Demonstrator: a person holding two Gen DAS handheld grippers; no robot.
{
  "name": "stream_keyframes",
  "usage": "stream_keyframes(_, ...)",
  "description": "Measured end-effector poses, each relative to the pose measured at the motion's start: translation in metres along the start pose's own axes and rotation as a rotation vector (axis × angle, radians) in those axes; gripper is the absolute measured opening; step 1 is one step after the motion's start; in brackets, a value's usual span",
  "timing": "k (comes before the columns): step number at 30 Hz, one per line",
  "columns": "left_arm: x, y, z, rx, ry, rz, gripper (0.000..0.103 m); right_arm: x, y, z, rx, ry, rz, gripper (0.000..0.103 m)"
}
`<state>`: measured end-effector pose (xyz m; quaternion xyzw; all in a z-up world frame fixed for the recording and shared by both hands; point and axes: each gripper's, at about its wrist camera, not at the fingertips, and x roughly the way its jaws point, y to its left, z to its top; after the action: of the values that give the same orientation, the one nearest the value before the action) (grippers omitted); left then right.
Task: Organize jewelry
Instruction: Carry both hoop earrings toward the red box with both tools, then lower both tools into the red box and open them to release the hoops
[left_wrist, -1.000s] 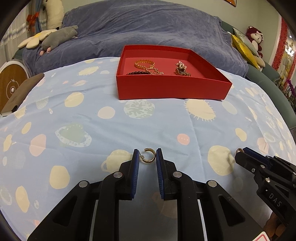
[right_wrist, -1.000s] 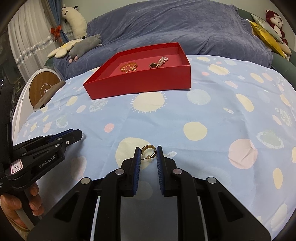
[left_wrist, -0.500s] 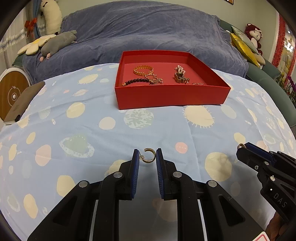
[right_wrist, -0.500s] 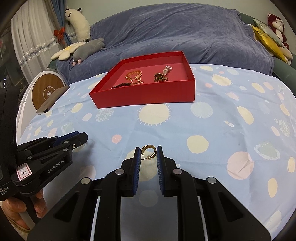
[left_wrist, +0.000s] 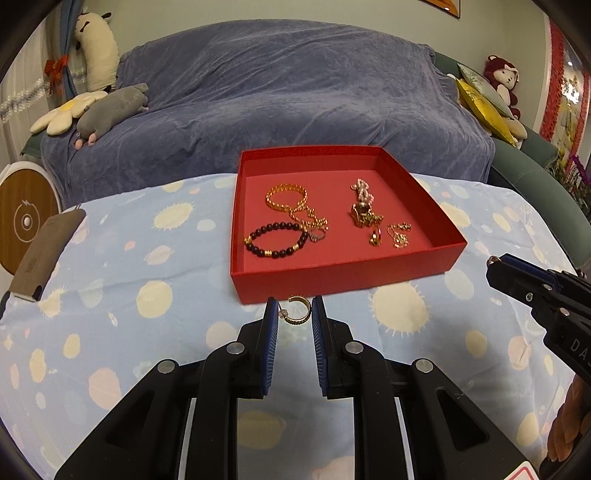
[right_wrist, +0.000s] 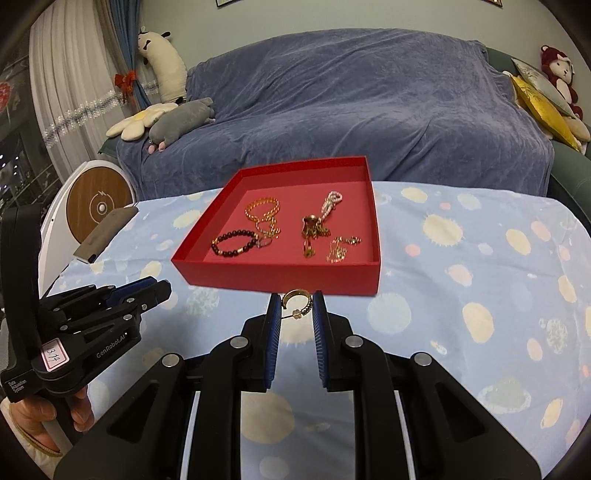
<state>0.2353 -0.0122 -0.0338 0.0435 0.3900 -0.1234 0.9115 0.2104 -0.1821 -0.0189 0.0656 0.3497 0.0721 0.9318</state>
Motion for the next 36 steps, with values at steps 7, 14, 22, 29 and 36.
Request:
stream_keyframes(7,0.022,0.010,0.046,-0.013,-0.034,-0.007,0.016,0.025,-0.013,0.048,-0.001,-0.035,-0.027,0.017)
stream_keyframes(14,0.055,0.013,0.074,-0.034,-0.031,0.018,0.016,0.063,-0.025,0.076,0.035,-0.020,-0.017,0.017)
stream_keyframes(22,0.084,0.005,0.085,-0.007,-0.020,0.051,0.016,0.091,-0.025,0.087,0.028,0.000,-0.029,0.016)
stream_keyframes(29,0.107,0.005,0.090,-0.005,0.009,0.059,0.016,0.109,-0.026,0.092,0.015,0.011,-0.042,0.016)
stream_keyframes(36,0.121,0.004,0.098,0.013,0.009,0.075,0.016,0.124,-0.025,0.096,-0.007,0.021,-0.056,0.016)
